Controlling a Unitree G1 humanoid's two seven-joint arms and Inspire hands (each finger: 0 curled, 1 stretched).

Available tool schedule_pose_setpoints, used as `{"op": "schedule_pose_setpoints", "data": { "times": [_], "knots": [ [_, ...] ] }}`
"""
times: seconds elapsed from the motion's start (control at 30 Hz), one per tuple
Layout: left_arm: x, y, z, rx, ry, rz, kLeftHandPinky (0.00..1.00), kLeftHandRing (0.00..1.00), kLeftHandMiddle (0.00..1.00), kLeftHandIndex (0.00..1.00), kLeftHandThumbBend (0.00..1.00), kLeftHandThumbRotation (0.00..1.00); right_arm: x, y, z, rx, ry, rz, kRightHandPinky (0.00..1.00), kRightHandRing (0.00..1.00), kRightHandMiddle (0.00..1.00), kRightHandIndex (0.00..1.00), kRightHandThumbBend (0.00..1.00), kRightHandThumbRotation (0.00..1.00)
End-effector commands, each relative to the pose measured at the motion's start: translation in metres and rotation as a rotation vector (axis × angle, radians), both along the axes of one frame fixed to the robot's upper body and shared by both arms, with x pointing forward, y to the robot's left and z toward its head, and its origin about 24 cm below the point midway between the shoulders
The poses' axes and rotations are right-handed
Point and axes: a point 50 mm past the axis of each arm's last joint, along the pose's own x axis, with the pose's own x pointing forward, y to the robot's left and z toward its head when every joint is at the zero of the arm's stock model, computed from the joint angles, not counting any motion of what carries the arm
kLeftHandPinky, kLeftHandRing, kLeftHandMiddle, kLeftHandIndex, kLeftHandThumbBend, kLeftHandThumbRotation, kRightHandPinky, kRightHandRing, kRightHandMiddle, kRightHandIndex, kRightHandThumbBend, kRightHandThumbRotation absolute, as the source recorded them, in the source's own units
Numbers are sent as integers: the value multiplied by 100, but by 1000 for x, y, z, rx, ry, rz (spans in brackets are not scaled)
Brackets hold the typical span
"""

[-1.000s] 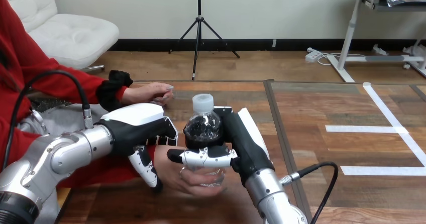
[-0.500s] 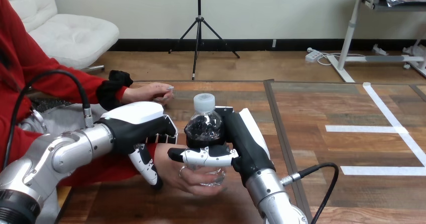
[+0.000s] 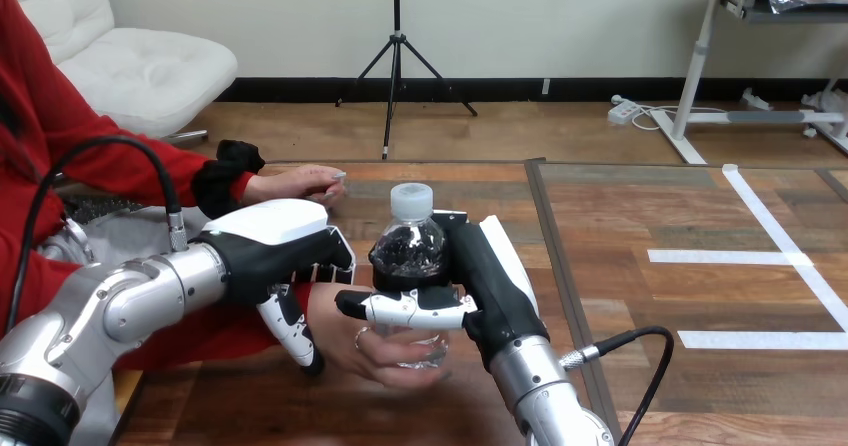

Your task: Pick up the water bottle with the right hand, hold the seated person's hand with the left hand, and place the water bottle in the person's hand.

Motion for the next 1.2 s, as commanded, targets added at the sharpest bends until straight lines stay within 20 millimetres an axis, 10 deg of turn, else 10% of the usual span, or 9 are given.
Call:
{"op": "schedule_pose_setpoints", "data": {
  "times": [0.0,0.57,1.17],
  "knots": [
    [26,-20,53,-114,-212,-27,26,31,37,39,85,0,3,28,36,119,-123,97,28,33,38,39,88,0],
    [24,-16,50,-114,-199,-22,36,41,46,47,87,0,6,21,30,77,-67,156,34,40,45,46,91,4],
    [17,-14,53,-14,-319,-67,72,77,81,84,94,23,4,13,27,-26,32,195,65,68,67,78,100,43]
  ]
}}
